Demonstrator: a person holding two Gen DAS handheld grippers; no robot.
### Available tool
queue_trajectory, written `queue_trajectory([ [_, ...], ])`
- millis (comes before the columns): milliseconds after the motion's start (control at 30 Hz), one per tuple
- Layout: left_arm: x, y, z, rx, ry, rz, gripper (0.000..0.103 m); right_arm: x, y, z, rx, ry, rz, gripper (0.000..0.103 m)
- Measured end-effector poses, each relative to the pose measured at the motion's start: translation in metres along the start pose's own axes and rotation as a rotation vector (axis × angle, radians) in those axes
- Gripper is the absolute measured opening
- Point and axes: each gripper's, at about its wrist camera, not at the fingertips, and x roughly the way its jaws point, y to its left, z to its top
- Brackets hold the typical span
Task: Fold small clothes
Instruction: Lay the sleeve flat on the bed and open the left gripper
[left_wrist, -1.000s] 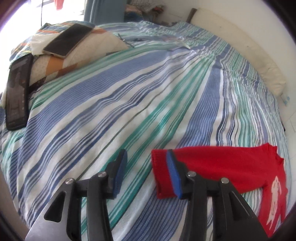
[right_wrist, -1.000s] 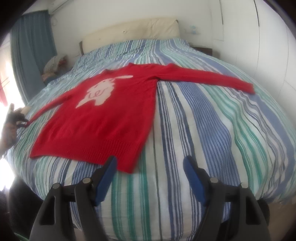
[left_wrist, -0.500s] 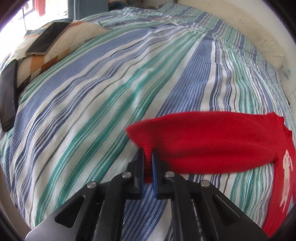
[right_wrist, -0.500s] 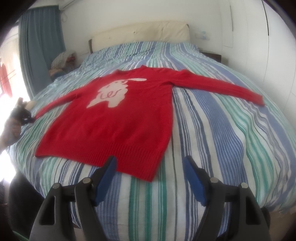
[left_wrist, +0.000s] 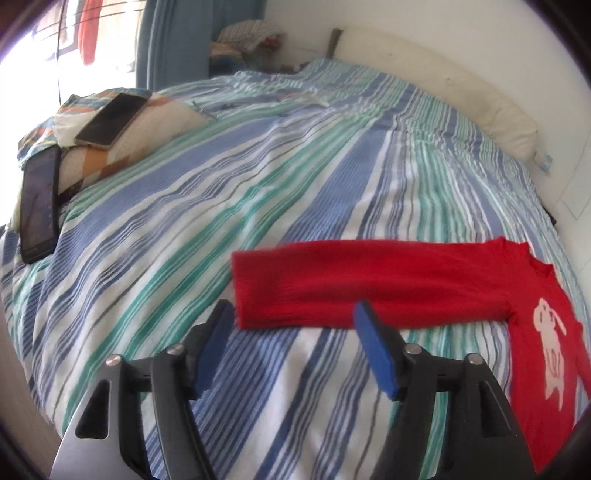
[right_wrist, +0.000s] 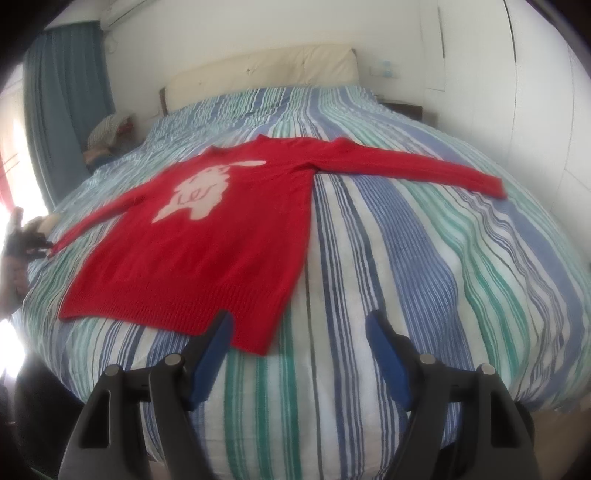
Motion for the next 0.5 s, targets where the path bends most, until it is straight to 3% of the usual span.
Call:
queue_trajectory([
  [133,-0.013,-0.046,-0.009,0.067,-0.045,-0.116,0.091,0.003,-0.008,0.022,-0.042,-0.061,-0.039,0.075],
  [233,0.005,-0.079,-0.008,0.115,-0.058,-0.133,0.097,0.012,-0.021,0.051,-0.039,-0.117,-0.074,0.081],
  [333,0.038,-0.093,-0.014,0.128,0.017,-0.141,0.099,0.03,-0.035,0.072,-0.033,-0.164,-0.102,0.082],
  [433,0.078,-0.093,-0.036,0.161,0.18,-0.098,0.102,0.058,-0.05,0.08,0.001,-0.163,-0.115,0.082],
  [500,0.077,-0.092,-0.038,0.174,0.166,-0.094,0.102,0.081,-0.06,0.076,0.039,-0.117,-0.124,0.082],
])
